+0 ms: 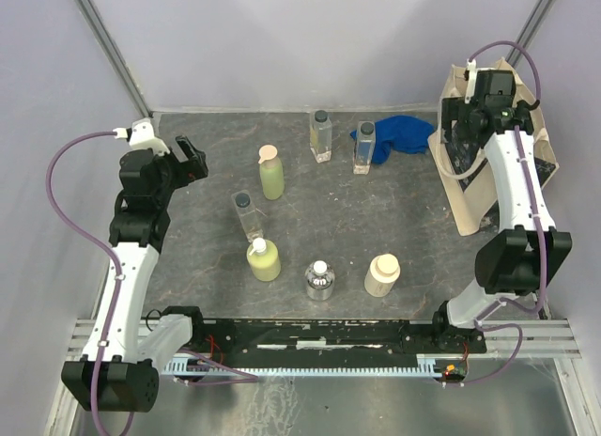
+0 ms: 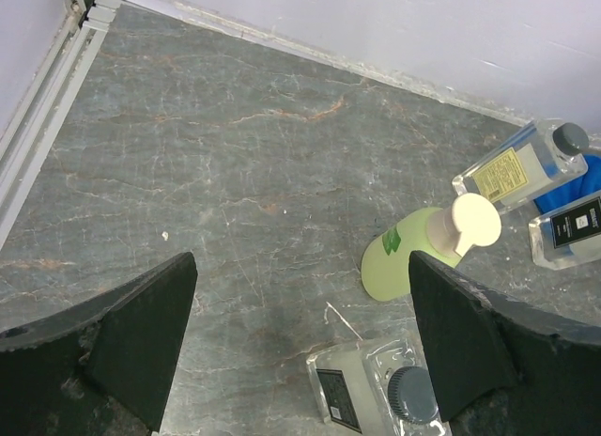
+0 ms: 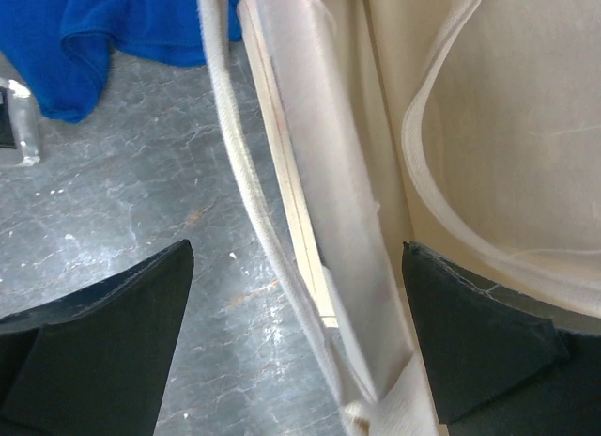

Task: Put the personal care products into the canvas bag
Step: Move the canvas bag to the center of the board, then pick up the care product from the center of the board.

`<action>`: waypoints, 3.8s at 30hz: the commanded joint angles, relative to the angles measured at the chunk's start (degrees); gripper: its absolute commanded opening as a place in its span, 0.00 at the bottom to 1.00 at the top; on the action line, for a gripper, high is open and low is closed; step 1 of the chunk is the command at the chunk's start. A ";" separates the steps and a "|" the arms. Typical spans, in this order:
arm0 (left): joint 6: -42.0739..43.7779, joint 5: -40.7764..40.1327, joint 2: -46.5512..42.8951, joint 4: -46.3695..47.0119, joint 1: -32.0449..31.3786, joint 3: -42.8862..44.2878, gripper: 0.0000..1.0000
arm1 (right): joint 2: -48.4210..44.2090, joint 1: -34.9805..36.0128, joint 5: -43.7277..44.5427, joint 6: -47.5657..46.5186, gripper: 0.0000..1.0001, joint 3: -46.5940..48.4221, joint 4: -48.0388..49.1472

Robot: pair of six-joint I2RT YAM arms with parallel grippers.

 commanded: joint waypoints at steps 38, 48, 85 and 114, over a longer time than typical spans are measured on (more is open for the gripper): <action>-0.89 8.49 1.14 2.25 -0.03 1.48 0.99 | -32.12 13.02 -13.19 12.26 0.01 -28.85 -12.60; -3.59 14.77 0.97 6.75 -0.48 1.96 1.00 | -32.37 19.37 -13.38 13.66 0.42 -29.17 -13.08; -4.35 0.22 29.55 0.79 -16.84 29.27 1.00 | 25.34 21.53 -14.69 9.88 0.97 47.50 -4.38; -0.59 2.62 30.26 5.24 -16.89 26.96 0.99 | 40.13 21.51 -3.77 6.66 0.95 41.02 -9.61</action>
